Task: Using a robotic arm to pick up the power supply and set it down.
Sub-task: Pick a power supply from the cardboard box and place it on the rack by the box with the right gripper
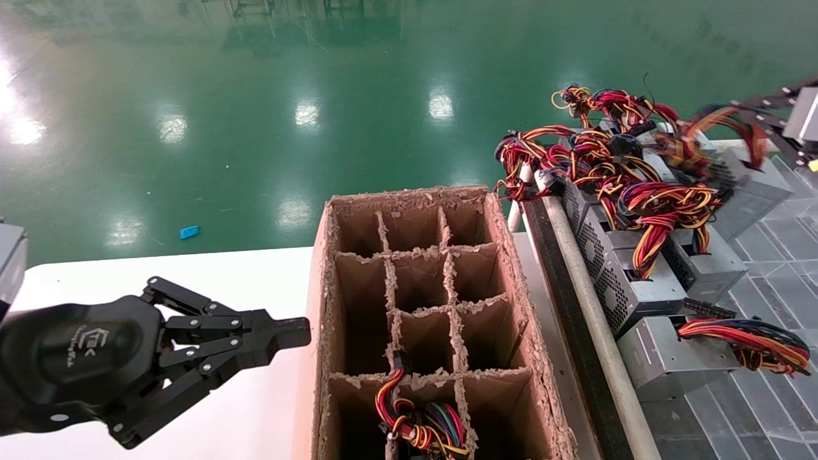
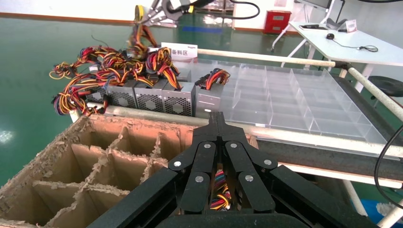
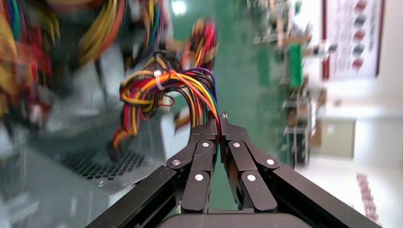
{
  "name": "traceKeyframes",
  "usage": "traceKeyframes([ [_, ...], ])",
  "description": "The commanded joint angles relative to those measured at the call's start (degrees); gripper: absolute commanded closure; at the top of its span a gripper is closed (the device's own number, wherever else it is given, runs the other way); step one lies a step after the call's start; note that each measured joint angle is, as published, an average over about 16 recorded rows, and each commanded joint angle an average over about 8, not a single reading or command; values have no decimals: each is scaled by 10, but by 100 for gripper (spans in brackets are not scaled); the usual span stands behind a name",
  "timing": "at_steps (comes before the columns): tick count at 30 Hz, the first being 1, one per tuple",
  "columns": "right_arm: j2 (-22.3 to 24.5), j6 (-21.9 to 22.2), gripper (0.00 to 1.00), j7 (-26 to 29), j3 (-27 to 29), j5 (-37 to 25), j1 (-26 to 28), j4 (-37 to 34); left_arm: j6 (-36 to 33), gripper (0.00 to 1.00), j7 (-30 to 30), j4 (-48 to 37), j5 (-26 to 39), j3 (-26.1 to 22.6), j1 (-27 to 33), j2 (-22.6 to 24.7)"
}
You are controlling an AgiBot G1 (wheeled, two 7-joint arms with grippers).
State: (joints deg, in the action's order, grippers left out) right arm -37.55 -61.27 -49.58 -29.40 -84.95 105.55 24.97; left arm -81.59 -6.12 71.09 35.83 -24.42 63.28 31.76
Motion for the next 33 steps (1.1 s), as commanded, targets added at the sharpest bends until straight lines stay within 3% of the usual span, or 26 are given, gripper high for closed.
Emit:
traceKeyframes([
  [1,-2,13,100,3,-5,-12,5,-15,0,100,0,0,0,0,0,0],
  [11,2,30,100,-14,6,-1,7,-38,0,100,0,0,0,0,0,0],
  [24,-11,4,100,-24,20,31,-7,-67,0,100,0,0,0,0,0,0],
  [25,-12,-1,96,-18,21,33,-7,-73,0,100,0,0,0,0,0,0],
  [32,-20,-28,10,34,12,25,14,-111,0,100,0,0,0,0,0,0],
  [33,-21,-29,1,38,10,22,18,-115,0,100,0,0,0,0,0,0],
])
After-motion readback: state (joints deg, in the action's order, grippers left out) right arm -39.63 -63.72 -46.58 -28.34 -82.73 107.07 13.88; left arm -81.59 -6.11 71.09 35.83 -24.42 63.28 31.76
